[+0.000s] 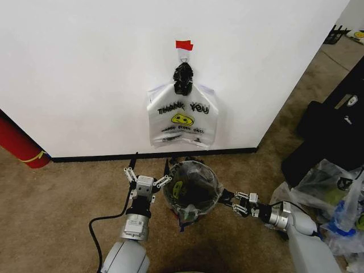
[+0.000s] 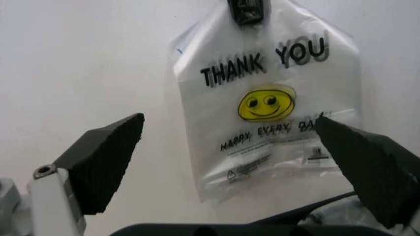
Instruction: Pick up the garbage bag from the wall and place it over the trash bin.
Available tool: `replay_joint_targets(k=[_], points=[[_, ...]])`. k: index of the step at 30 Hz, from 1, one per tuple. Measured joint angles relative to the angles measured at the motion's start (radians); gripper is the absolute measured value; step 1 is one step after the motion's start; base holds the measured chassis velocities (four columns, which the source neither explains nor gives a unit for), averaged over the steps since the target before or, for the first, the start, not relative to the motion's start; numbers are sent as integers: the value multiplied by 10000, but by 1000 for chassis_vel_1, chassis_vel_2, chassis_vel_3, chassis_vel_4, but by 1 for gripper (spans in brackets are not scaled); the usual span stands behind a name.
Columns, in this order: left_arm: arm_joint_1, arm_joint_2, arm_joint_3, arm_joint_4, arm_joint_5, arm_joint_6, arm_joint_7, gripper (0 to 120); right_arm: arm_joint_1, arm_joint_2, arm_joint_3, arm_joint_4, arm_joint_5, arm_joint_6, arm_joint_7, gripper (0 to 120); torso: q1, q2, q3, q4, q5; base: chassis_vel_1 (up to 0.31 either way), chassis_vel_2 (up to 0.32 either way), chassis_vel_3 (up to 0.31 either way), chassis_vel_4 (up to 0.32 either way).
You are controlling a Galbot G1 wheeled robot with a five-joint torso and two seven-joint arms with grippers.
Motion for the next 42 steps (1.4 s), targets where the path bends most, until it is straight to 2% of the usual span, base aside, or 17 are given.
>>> replay_joint_targets(k=[1, 4, 23, 32, 36, 39, 42], points=[[17, 6, 3, 6, 5, -12, -5, 100, 0, 0, -55, -81, 119, 26, 163, 7, 0, 0, 0, 0, 1, 0, 0, 0, 0], [62, 24, 2, 7, 15, -28, -28, 100, 10, 16, -149, -275, 318, 82, 423, 0, 0, 0, 0, 1, 1, 0, 0, 0, 0], [440, 94, -20, -40, 275, -215, -177, 100, -158, 358, -520, -1710, 310, 847, 1176, 0, 0, 0, 0, 1, 1, 0, 0, 0, 0], [494, 93, -10, -156, 292, -238, -186, 100, -422, 395, -736, -1301, 166, 1293, 2335, 0, 0, 0, 0, 2, 2, 0, 0, 0, 0], [497, 111, -20, -209, 289, -238, -183, 100, -514, 247, -362, -932, 137, 1360, 2069, 0, 0, 0, 0, 2, 3, 0, 0, 0, 0], [510, 115, -27, -245, 278, -229, -166, 100, -558, 107, 70, -720, -127, 1319, 1594, 4, 0, 0, 0, 2, 2, 0, 0, 0, 0], [597, 109, 13, -372, 176, -132, -136, 100, -761, -194, 923, -285, -415, 1233, 534, 13, 0, 0, 0, 1, 1, 0, 0, 0, 0]])
